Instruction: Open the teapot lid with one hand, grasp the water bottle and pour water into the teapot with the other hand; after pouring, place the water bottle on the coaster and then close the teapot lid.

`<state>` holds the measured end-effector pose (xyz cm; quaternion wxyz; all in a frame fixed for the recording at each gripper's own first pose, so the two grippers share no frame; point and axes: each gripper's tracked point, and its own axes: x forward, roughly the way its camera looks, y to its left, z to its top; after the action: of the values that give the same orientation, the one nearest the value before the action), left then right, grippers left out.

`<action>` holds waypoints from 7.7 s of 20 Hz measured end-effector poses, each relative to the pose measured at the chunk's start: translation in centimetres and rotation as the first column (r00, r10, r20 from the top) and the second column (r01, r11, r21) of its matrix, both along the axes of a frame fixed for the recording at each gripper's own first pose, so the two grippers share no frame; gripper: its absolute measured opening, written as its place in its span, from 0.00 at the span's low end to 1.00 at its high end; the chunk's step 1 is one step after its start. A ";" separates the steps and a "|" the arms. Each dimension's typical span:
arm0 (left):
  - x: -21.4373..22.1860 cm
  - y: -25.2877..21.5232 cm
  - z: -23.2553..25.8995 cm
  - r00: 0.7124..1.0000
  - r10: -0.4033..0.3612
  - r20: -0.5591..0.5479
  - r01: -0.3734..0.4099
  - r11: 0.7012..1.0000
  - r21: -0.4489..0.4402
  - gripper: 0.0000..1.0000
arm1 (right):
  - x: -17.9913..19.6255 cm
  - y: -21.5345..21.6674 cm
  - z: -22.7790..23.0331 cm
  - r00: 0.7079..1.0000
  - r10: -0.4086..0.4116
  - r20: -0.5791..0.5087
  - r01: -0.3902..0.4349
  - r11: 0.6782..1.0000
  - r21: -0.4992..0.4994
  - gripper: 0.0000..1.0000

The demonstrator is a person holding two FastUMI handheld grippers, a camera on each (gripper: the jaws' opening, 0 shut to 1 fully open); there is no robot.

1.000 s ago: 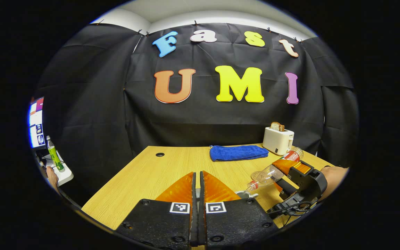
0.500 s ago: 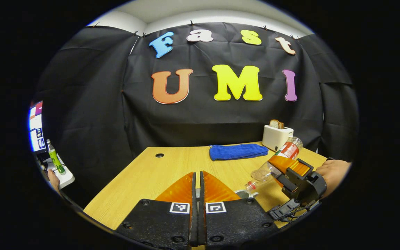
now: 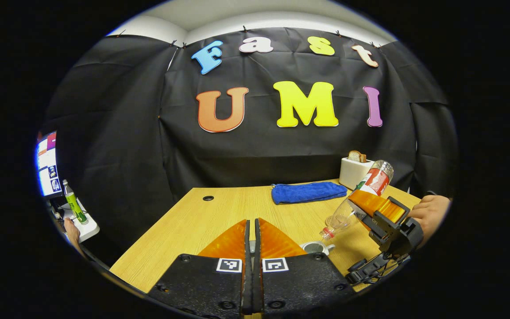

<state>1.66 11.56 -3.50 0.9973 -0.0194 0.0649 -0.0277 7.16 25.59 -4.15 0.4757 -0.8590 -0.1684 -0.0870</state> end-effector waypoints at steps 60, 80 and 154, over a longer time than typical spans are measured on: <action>1.0 -1.3 -1.1 1.000 -0.016 -0.021 0.016 1.000 -0.016 0.03 | 13.4 -6.3 -4.0 0.906 0.416 -0.077 0.288 -0.474 0.832 0.76; 2.0 -2.1 -2.8 0.997 -0.035 -0.065 0.036 0.999 0.006 0.03 | 12.3 -7.5 -4.1 0.917 0.392 -0.079 0.288 -0.511 0.810 0.98; 4.3 -12.1 -1.6 0.990 -0.126 0.071 0.137 0.975 -0.177 0.21 | -4.8 -23.8 2.1 0.962 0.274 0.021 0.109 -0.449 0.887 0.95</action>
<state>5.92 -0.54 -5.14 0.9888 -0.1052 0.0337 -0.0999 2.38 1.84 -2.06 0.9977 -0.0335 -0.0281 -0.0519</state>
